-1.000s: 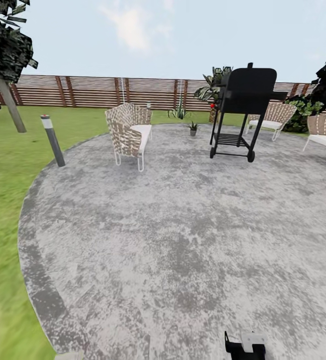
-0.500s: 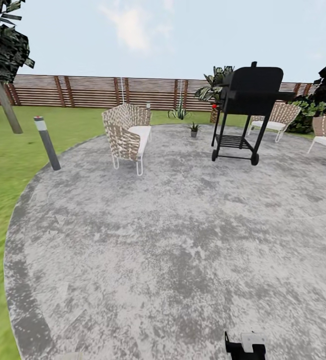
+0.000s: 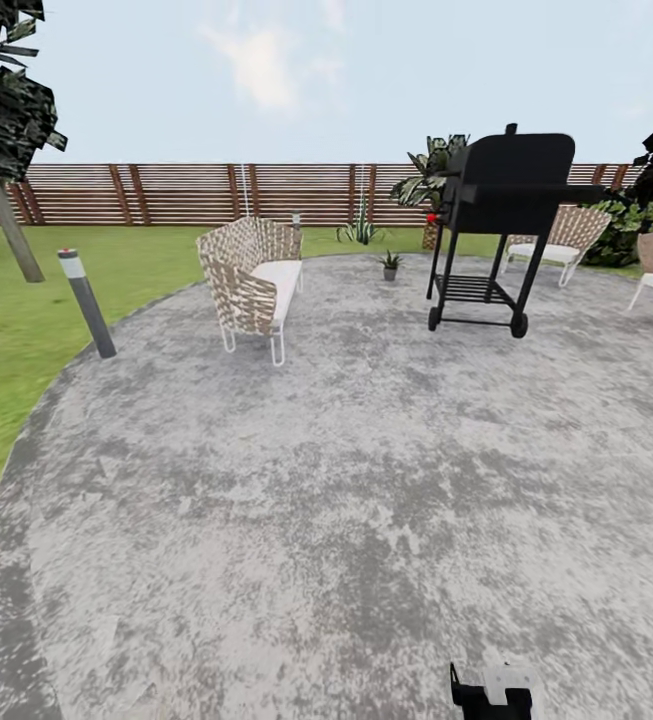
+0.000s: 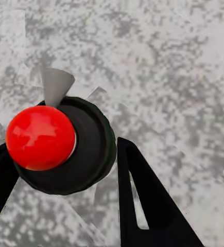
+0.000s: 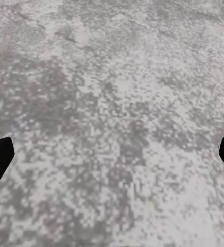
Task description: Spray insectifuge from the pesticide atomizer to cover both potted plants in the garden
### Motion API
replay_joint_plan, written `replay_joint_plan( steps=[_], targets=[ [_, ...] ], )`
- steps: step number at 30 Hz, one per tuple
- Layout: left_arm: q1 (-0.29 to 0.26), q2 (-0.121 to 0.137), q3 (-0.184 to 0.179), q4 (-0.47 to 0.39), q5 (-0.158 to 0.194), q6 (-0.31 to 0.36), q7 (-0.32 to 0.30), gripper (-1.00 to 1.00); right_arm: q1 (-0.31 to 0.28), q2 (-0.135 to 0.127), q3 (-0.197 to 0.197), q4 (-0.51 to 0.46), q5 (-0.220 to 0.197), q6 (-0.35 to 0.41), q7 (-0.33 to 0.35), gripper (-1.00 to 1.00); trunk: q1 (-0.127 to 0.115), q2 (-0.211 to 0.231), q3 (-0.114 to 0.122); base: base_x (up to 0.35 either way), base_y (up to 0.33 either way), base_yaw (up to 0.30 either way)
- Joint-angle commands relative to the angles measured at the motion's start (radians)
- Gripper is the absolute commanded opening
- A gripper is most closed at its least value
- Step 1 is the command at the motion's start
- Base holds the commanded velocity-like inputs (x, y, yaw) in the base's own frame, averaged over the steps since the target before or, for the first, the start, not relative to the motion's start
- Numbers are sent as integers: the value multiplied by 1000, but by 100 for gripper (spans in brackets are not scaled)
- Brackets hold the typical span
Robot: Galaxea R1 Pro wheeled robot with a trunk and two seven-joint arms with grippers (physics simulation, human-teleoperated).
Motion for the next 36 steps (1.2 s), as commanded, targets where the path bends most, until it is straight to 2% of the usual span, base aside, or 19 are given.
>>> replay_joint_plan(
  steps=[1, 9, 17, 36],
  targets=[
    [-1, 0, 2, 1, 4, -3, -1, -100, 0, 0, 9, 0, -6, -2, -4, 100, 0, 0, -1, 340, 0, 0],
    [-1, 0, 2, 0, 4, -4, -1, -100, 0, 0, 9, 0, -8, -1, -4, 100, 0, 0, -1, 338, -59, -10],
    [-1, 0, 4, 1, 4, -3, -1, -100, 0, 1, 9, 0, -8, -1, -4, 100, 0, 0, -1, 334, -105, -176],
    [-1, 5, 4, 0, 6, -5, -1, -100, 0, 3, 9, 0, -8, -1, -5, 100, 0, 0, -1, 334, -106, -5]
  ],
)
